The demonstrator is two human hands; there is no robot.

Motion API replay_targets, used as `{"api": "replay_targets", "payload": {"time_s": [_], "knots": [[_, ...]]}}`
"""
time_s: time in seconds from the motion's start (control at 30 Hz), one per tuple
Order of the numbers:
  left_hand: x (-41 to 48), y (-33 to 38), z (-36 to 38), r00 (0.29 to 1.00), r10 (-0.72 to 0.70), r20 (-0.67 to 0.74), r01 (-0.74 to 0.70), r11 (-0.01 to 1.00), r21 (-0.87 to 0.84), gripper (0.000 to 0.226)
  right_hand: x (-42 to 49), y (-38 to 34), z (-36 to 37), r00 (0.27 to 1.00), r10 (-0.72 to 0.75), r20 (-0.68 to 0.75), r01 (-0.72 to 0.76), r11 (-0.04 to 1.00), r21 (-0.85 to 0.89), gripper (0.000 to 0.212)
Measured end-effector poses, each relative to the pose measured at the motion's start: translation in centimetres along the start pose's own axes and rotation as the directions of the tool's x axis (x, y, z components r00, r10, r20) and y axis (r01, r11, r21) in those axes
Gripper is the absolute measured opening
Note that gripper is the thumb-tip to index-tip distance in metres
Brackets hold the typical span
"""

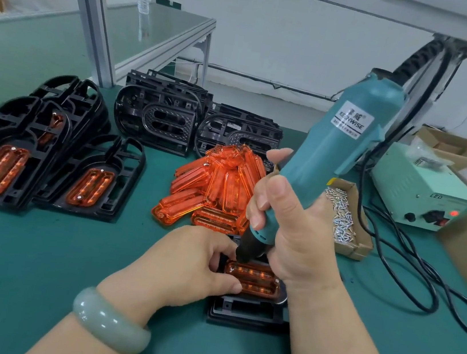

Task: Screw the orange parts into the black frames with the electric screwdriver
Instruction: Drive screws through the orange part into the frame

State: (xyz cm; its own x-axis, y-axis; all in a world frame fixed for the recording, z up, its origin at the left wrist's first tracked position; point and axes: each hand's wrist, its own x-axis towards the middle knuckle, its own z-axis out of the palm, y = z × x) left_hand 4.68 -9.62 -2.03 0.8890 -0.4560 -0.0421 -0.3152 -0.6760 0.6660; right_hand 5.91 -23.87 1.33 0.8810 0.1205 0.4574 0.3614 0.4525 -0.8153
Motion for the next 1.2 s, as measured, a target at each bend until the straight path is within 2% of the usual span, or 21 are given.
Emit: {"api": "replay_targets", "payload": {"time_s": [0.1,0.23,0.33,0.57,0.83,1.2], "knots": [[0.1,0.2,0.0,1.0,0.006,-0.004,-0.006,1.0,0.005,0.032,0.0,-0.1,0.1,1.0,0.009,-0.008,-0.009,1.0,-0.01,0.035],[0.0,0.2,0.0,1.0,0.009,-0.006,-0.009,1.0,0.021,0.029,-0.1,0.0,0.0,1.0,-0.006,-0.027,0.006,1.0,-0.002,0.015],[0.1,0.3,-0.1,1.0,0.008,0.002,-0.008,0.999,0.038,0.028,-0.3,0.0,-0.2,0.998,-0.011,-0.064,0.011,1.0,-0.005,0.009],[0.1,0.2,0.0,1.0,0.0,-0.009,0.0,0.998,0.056,0.027,-0.5,0.1,-0.4,0.992,-0.006,-0.123,0.001,0.999,-0.045,0.013],[0.1,0.3,-0.1,1.0,-0.007,-0.009,0.008,0.999,0.045,0.029,-0.3,0.4,-0.7,0.999,-0.005,-0.037,0.005,1.0,-0.01,0.018],[0.1,0.0,0.1,0.999,-0.031,-0.022,0.032,0.998,0.06,0.026,-0.4,0.5,-1.4,0.998,0.01,-0.067,-0.005,0.998,0.066,0.026]]}}
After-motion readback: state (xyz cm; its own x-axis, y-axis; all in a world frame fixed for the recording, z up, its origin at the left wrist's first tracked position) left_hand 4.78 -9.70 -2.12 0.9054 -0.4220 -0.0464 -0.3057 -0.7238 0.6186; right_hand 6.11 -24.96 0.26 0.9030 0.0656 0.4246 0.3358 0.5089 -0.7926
